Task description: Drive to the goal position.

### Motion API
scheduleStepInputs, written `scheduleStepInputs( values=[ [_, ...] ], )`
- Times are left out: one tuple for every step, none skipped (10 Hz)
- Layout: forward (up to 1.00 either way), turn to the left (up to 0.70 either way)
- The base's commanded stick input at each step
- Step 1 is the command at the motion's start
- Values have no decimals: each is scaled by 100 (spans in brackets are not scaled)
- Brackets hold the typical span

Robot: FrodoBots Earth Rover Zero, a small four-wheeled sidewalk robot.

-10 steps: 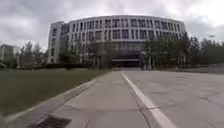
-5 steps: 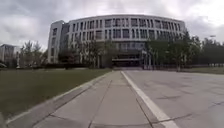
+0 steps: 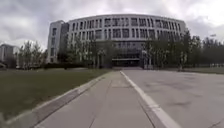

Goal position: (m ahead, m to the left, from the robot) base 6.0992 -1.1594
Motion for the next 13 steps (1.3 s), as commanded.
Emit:
scheduleStepInputs(
  values=[
    [70, 0],
    [70, 0],
    [70, 0],
    [70, 0],
    [70, 0],
    [70, 0],
    [70, 0],
    [70, 0],
    [70, 0],
    [70, 0],
    [70, 0],
    [70, 0],
    [70, 0]
  ],
)
